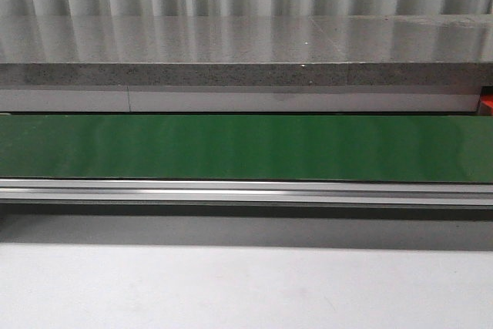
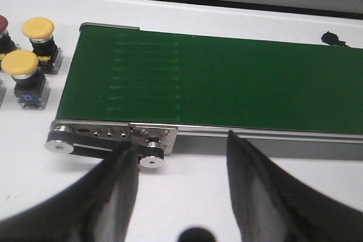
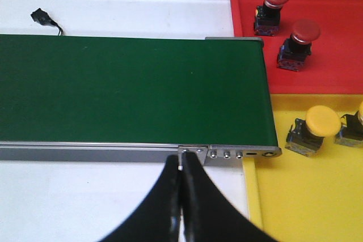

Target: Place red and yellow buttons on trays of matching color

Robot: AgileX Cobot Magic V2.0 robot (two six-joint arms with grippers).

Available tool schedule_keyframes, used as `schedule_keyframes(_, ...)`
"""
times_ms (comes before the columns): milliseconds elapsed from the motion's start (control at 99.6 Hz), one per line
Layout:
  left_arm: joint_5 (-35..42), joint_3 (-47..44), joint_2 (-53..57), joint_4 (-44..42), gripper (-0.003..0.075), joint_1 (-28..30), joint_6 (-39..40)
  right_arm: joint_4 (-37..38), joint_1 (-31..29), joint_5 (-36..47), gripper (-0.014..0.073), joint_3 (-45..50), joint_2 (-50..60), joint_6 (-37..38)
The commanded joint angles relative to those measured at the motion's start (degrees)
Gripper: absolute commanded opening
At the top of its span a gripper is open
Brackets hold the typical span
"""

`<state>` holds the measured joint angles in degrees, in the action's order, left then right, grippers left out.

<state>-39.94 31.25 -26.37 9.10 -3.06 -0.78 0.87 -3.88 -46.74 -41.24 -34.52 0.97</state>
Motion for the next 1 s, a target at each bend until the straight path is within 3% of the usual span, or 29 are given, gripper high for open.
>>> schedule_keyframes(0,5.13,1.44,-0.29,0.31,0.0363,-0.46,0.12,0.38,-0.04,3.33,-0.0124,-1.38,-0.05,-0.4)
schedule_keyframes(582,5.13,1.44,-0.29,-0.72,0.0388,-0.46,0.47,0.38,-0.04,3.33,-0.0124,-1.38,-0.05,-0.4)
schedule_keyframes(723,5.13,1.44,-0.29,-0.72,0.045,-0.46,0.47,0.38,-0.04,3.33,-0.0124,-1.38,-0.05,-0.4)
schedule_keyframes(994,5.12,1.44,-0.29,-0.72,0.0669,-0.46,0.78,0.38,-0.04,3.33,-0.0124,-1.38,-0.05,-0.4)
